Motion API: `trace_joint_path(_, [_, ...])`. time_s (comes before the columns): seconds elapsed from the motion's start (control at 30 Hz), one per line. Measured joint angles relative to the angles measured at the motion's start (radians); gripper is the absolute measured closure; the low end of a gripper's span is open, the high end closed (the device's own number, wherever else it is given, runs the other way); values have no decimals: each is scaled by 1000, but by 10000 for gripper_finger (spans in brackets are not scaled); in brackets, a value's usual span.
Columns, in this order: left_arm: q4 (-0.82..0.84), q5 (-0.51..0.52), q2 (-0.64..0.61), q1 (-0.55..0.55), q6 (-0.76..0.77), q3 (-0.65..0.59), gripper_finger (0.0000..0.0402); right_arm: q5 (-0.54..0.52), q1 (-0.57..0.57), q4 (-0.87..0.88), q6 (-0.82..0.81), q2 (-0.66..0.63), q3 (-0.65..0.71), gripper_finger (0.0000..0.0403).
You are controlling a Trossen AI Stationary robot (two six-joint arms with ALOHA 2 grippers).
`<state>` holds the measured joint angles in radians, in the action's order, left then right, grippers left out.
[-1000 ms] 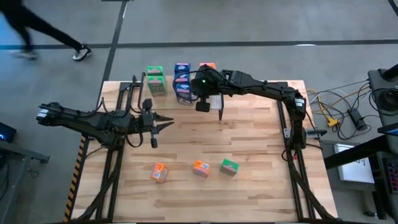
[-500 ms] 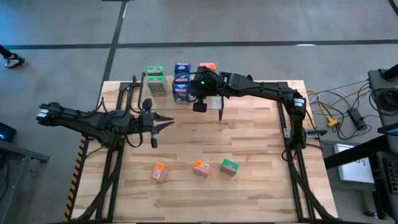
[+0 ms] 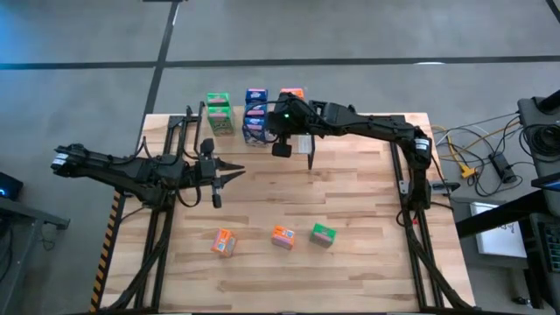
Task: Stack cereal on shelf
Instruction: Put the blue cereal box on the shelf aligned with the other blue cereal boxes, then put the right orange cereal box on the shelf aligned with the other orange cereal box
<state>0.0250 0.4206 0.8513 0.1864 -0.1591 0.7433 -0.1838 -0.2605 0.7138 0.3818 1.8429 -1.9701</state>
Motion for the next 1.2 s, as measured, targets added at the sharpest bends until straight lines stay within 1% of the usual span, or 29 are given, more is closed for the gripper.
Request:
trace_joint_path(0.1, [0, 0, 0, 0, 11, 0, 369, 0, 18, 24, -40, -37, -4, 390])
trace_joint_path(0.23, [-1, -1, 5, 0, 18, 0, 369, 6, 58, 116, -117, -69, -5, 390])
trace_joint_path(0.37, [-4, -2, 6, 0, 22, 0, 369, 18, 118, 216, -238, -95, -3, 390])
trace_joint_path(0.5, [-4, -3, 6, 0, 55, 0, 369, 110, 181, 297, -379, -102, 0, 390])
trace_joint_path(0.6, [-3, -4, 10, 0, 90, 0, 369, 140, 248, 332, -464, -100, 26, 390])
trace_joint_path(0.77, [0, -4, 29, 0, 90, 0, 369, 143, 364, 331, -555, -100, 107, 390])
trace_joint_path(0.93, [0, -5, 37, 0, 73, 0, 369, 135, 459, 266, -653, -100, 207, 390])
trace_joint_path(1.1, [-1, -5, 37, 0, 72, 0, 369, 129, 536, 150, -756, -100, 305, 390])
trace_joint_path(1.2, [-2, -5, 37, 0, 72, 0, 369, 122, 570, 87, -806, -100, 341, 390])
